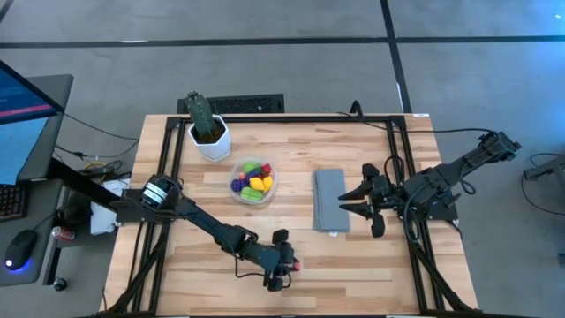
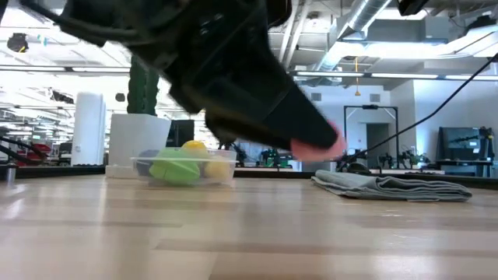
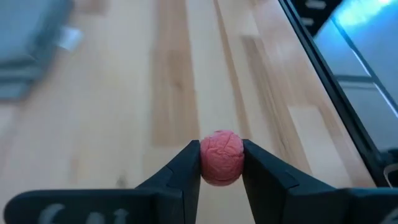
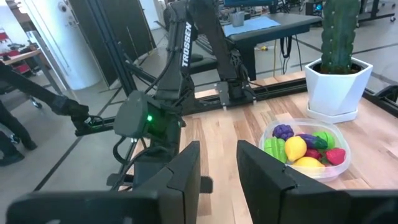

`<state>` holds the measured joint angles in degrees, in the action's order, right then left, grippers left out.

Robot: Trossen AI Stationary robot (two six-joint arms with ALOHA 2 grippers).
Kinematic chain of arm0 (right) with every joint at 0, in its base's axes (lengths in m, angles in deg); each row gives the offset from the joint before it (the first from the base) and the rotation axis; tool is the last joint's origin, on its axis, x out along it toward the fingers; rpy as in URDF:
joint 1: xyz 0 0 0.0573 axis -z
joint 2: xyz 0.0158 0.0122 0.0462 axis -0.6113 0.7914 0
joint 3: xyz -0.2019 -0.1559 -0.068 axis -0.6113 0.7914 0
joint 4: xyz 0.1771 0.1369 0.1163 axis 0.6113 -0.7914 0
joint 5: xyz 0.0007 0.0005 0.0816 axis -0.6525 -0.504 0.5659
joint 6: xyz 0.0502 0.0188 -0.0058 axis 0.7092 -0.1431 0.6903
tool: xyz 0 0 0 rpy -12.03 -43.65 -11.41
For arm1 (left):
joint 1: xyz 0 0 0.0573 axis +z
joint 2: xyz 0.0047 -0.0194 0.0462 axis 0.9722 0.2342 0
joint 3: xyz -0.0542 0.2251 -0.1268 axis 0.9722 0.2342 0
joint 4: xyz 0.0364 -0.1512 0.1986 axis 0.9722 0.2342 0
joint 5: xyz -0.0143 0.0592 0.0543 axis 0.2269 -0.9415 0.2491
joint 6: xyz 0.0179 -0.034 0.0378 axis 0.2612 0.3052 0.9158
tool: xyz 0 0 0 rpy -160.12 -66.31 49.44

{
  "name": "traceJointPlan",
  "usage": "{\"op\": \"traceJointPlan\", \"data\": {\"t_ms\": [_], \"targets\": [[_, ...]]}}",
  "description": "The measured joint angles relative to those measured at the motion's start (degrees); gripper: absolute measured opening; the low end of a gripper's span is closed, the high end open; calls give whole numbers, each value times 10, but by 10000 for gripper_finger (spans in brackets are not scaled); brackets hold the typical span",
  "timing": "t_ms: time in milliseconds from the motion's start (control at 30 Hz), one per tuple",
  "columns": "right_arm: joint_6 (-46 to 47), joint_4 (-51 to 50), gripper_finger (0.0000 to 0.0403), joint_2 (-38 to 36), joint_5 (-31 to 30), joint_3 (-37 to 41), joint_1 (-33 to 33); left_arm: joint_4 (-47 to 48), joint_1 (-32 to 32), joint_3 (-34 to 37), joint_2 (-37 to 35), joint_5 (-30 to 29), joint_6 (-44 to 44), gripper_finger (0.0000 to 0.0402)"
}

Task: Pick and placing Produce into tupperware
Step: Put the pink peach into the transparent container

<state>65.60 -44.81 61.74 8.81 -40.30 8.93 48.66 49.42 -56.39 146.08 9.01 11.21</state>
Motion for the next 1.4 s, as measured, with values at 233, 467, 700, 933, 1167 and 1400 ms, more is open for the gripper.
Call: {"op": "traceJointPlan", "data": {"t_ms": [233,467,700,933,1167,1400], "targets": [[1,0,127,0,0,0,0,23,23,0,-45,-40,36,93],[1,0,127,0,0,0,0,122,55,0,-115,-70,72,93],[0,0,127,0,0,0,0,233,94,14,-187,-80,96,93],[1,0,127,0,0,0,0,342,132,40,-260,-108,109,93],[2,4,127,0,1,0,0,353,168,121,-348,-115,92,93],[5,2,127,0,1,0,-1,332,192,215,-446,-124,56,93]]}}
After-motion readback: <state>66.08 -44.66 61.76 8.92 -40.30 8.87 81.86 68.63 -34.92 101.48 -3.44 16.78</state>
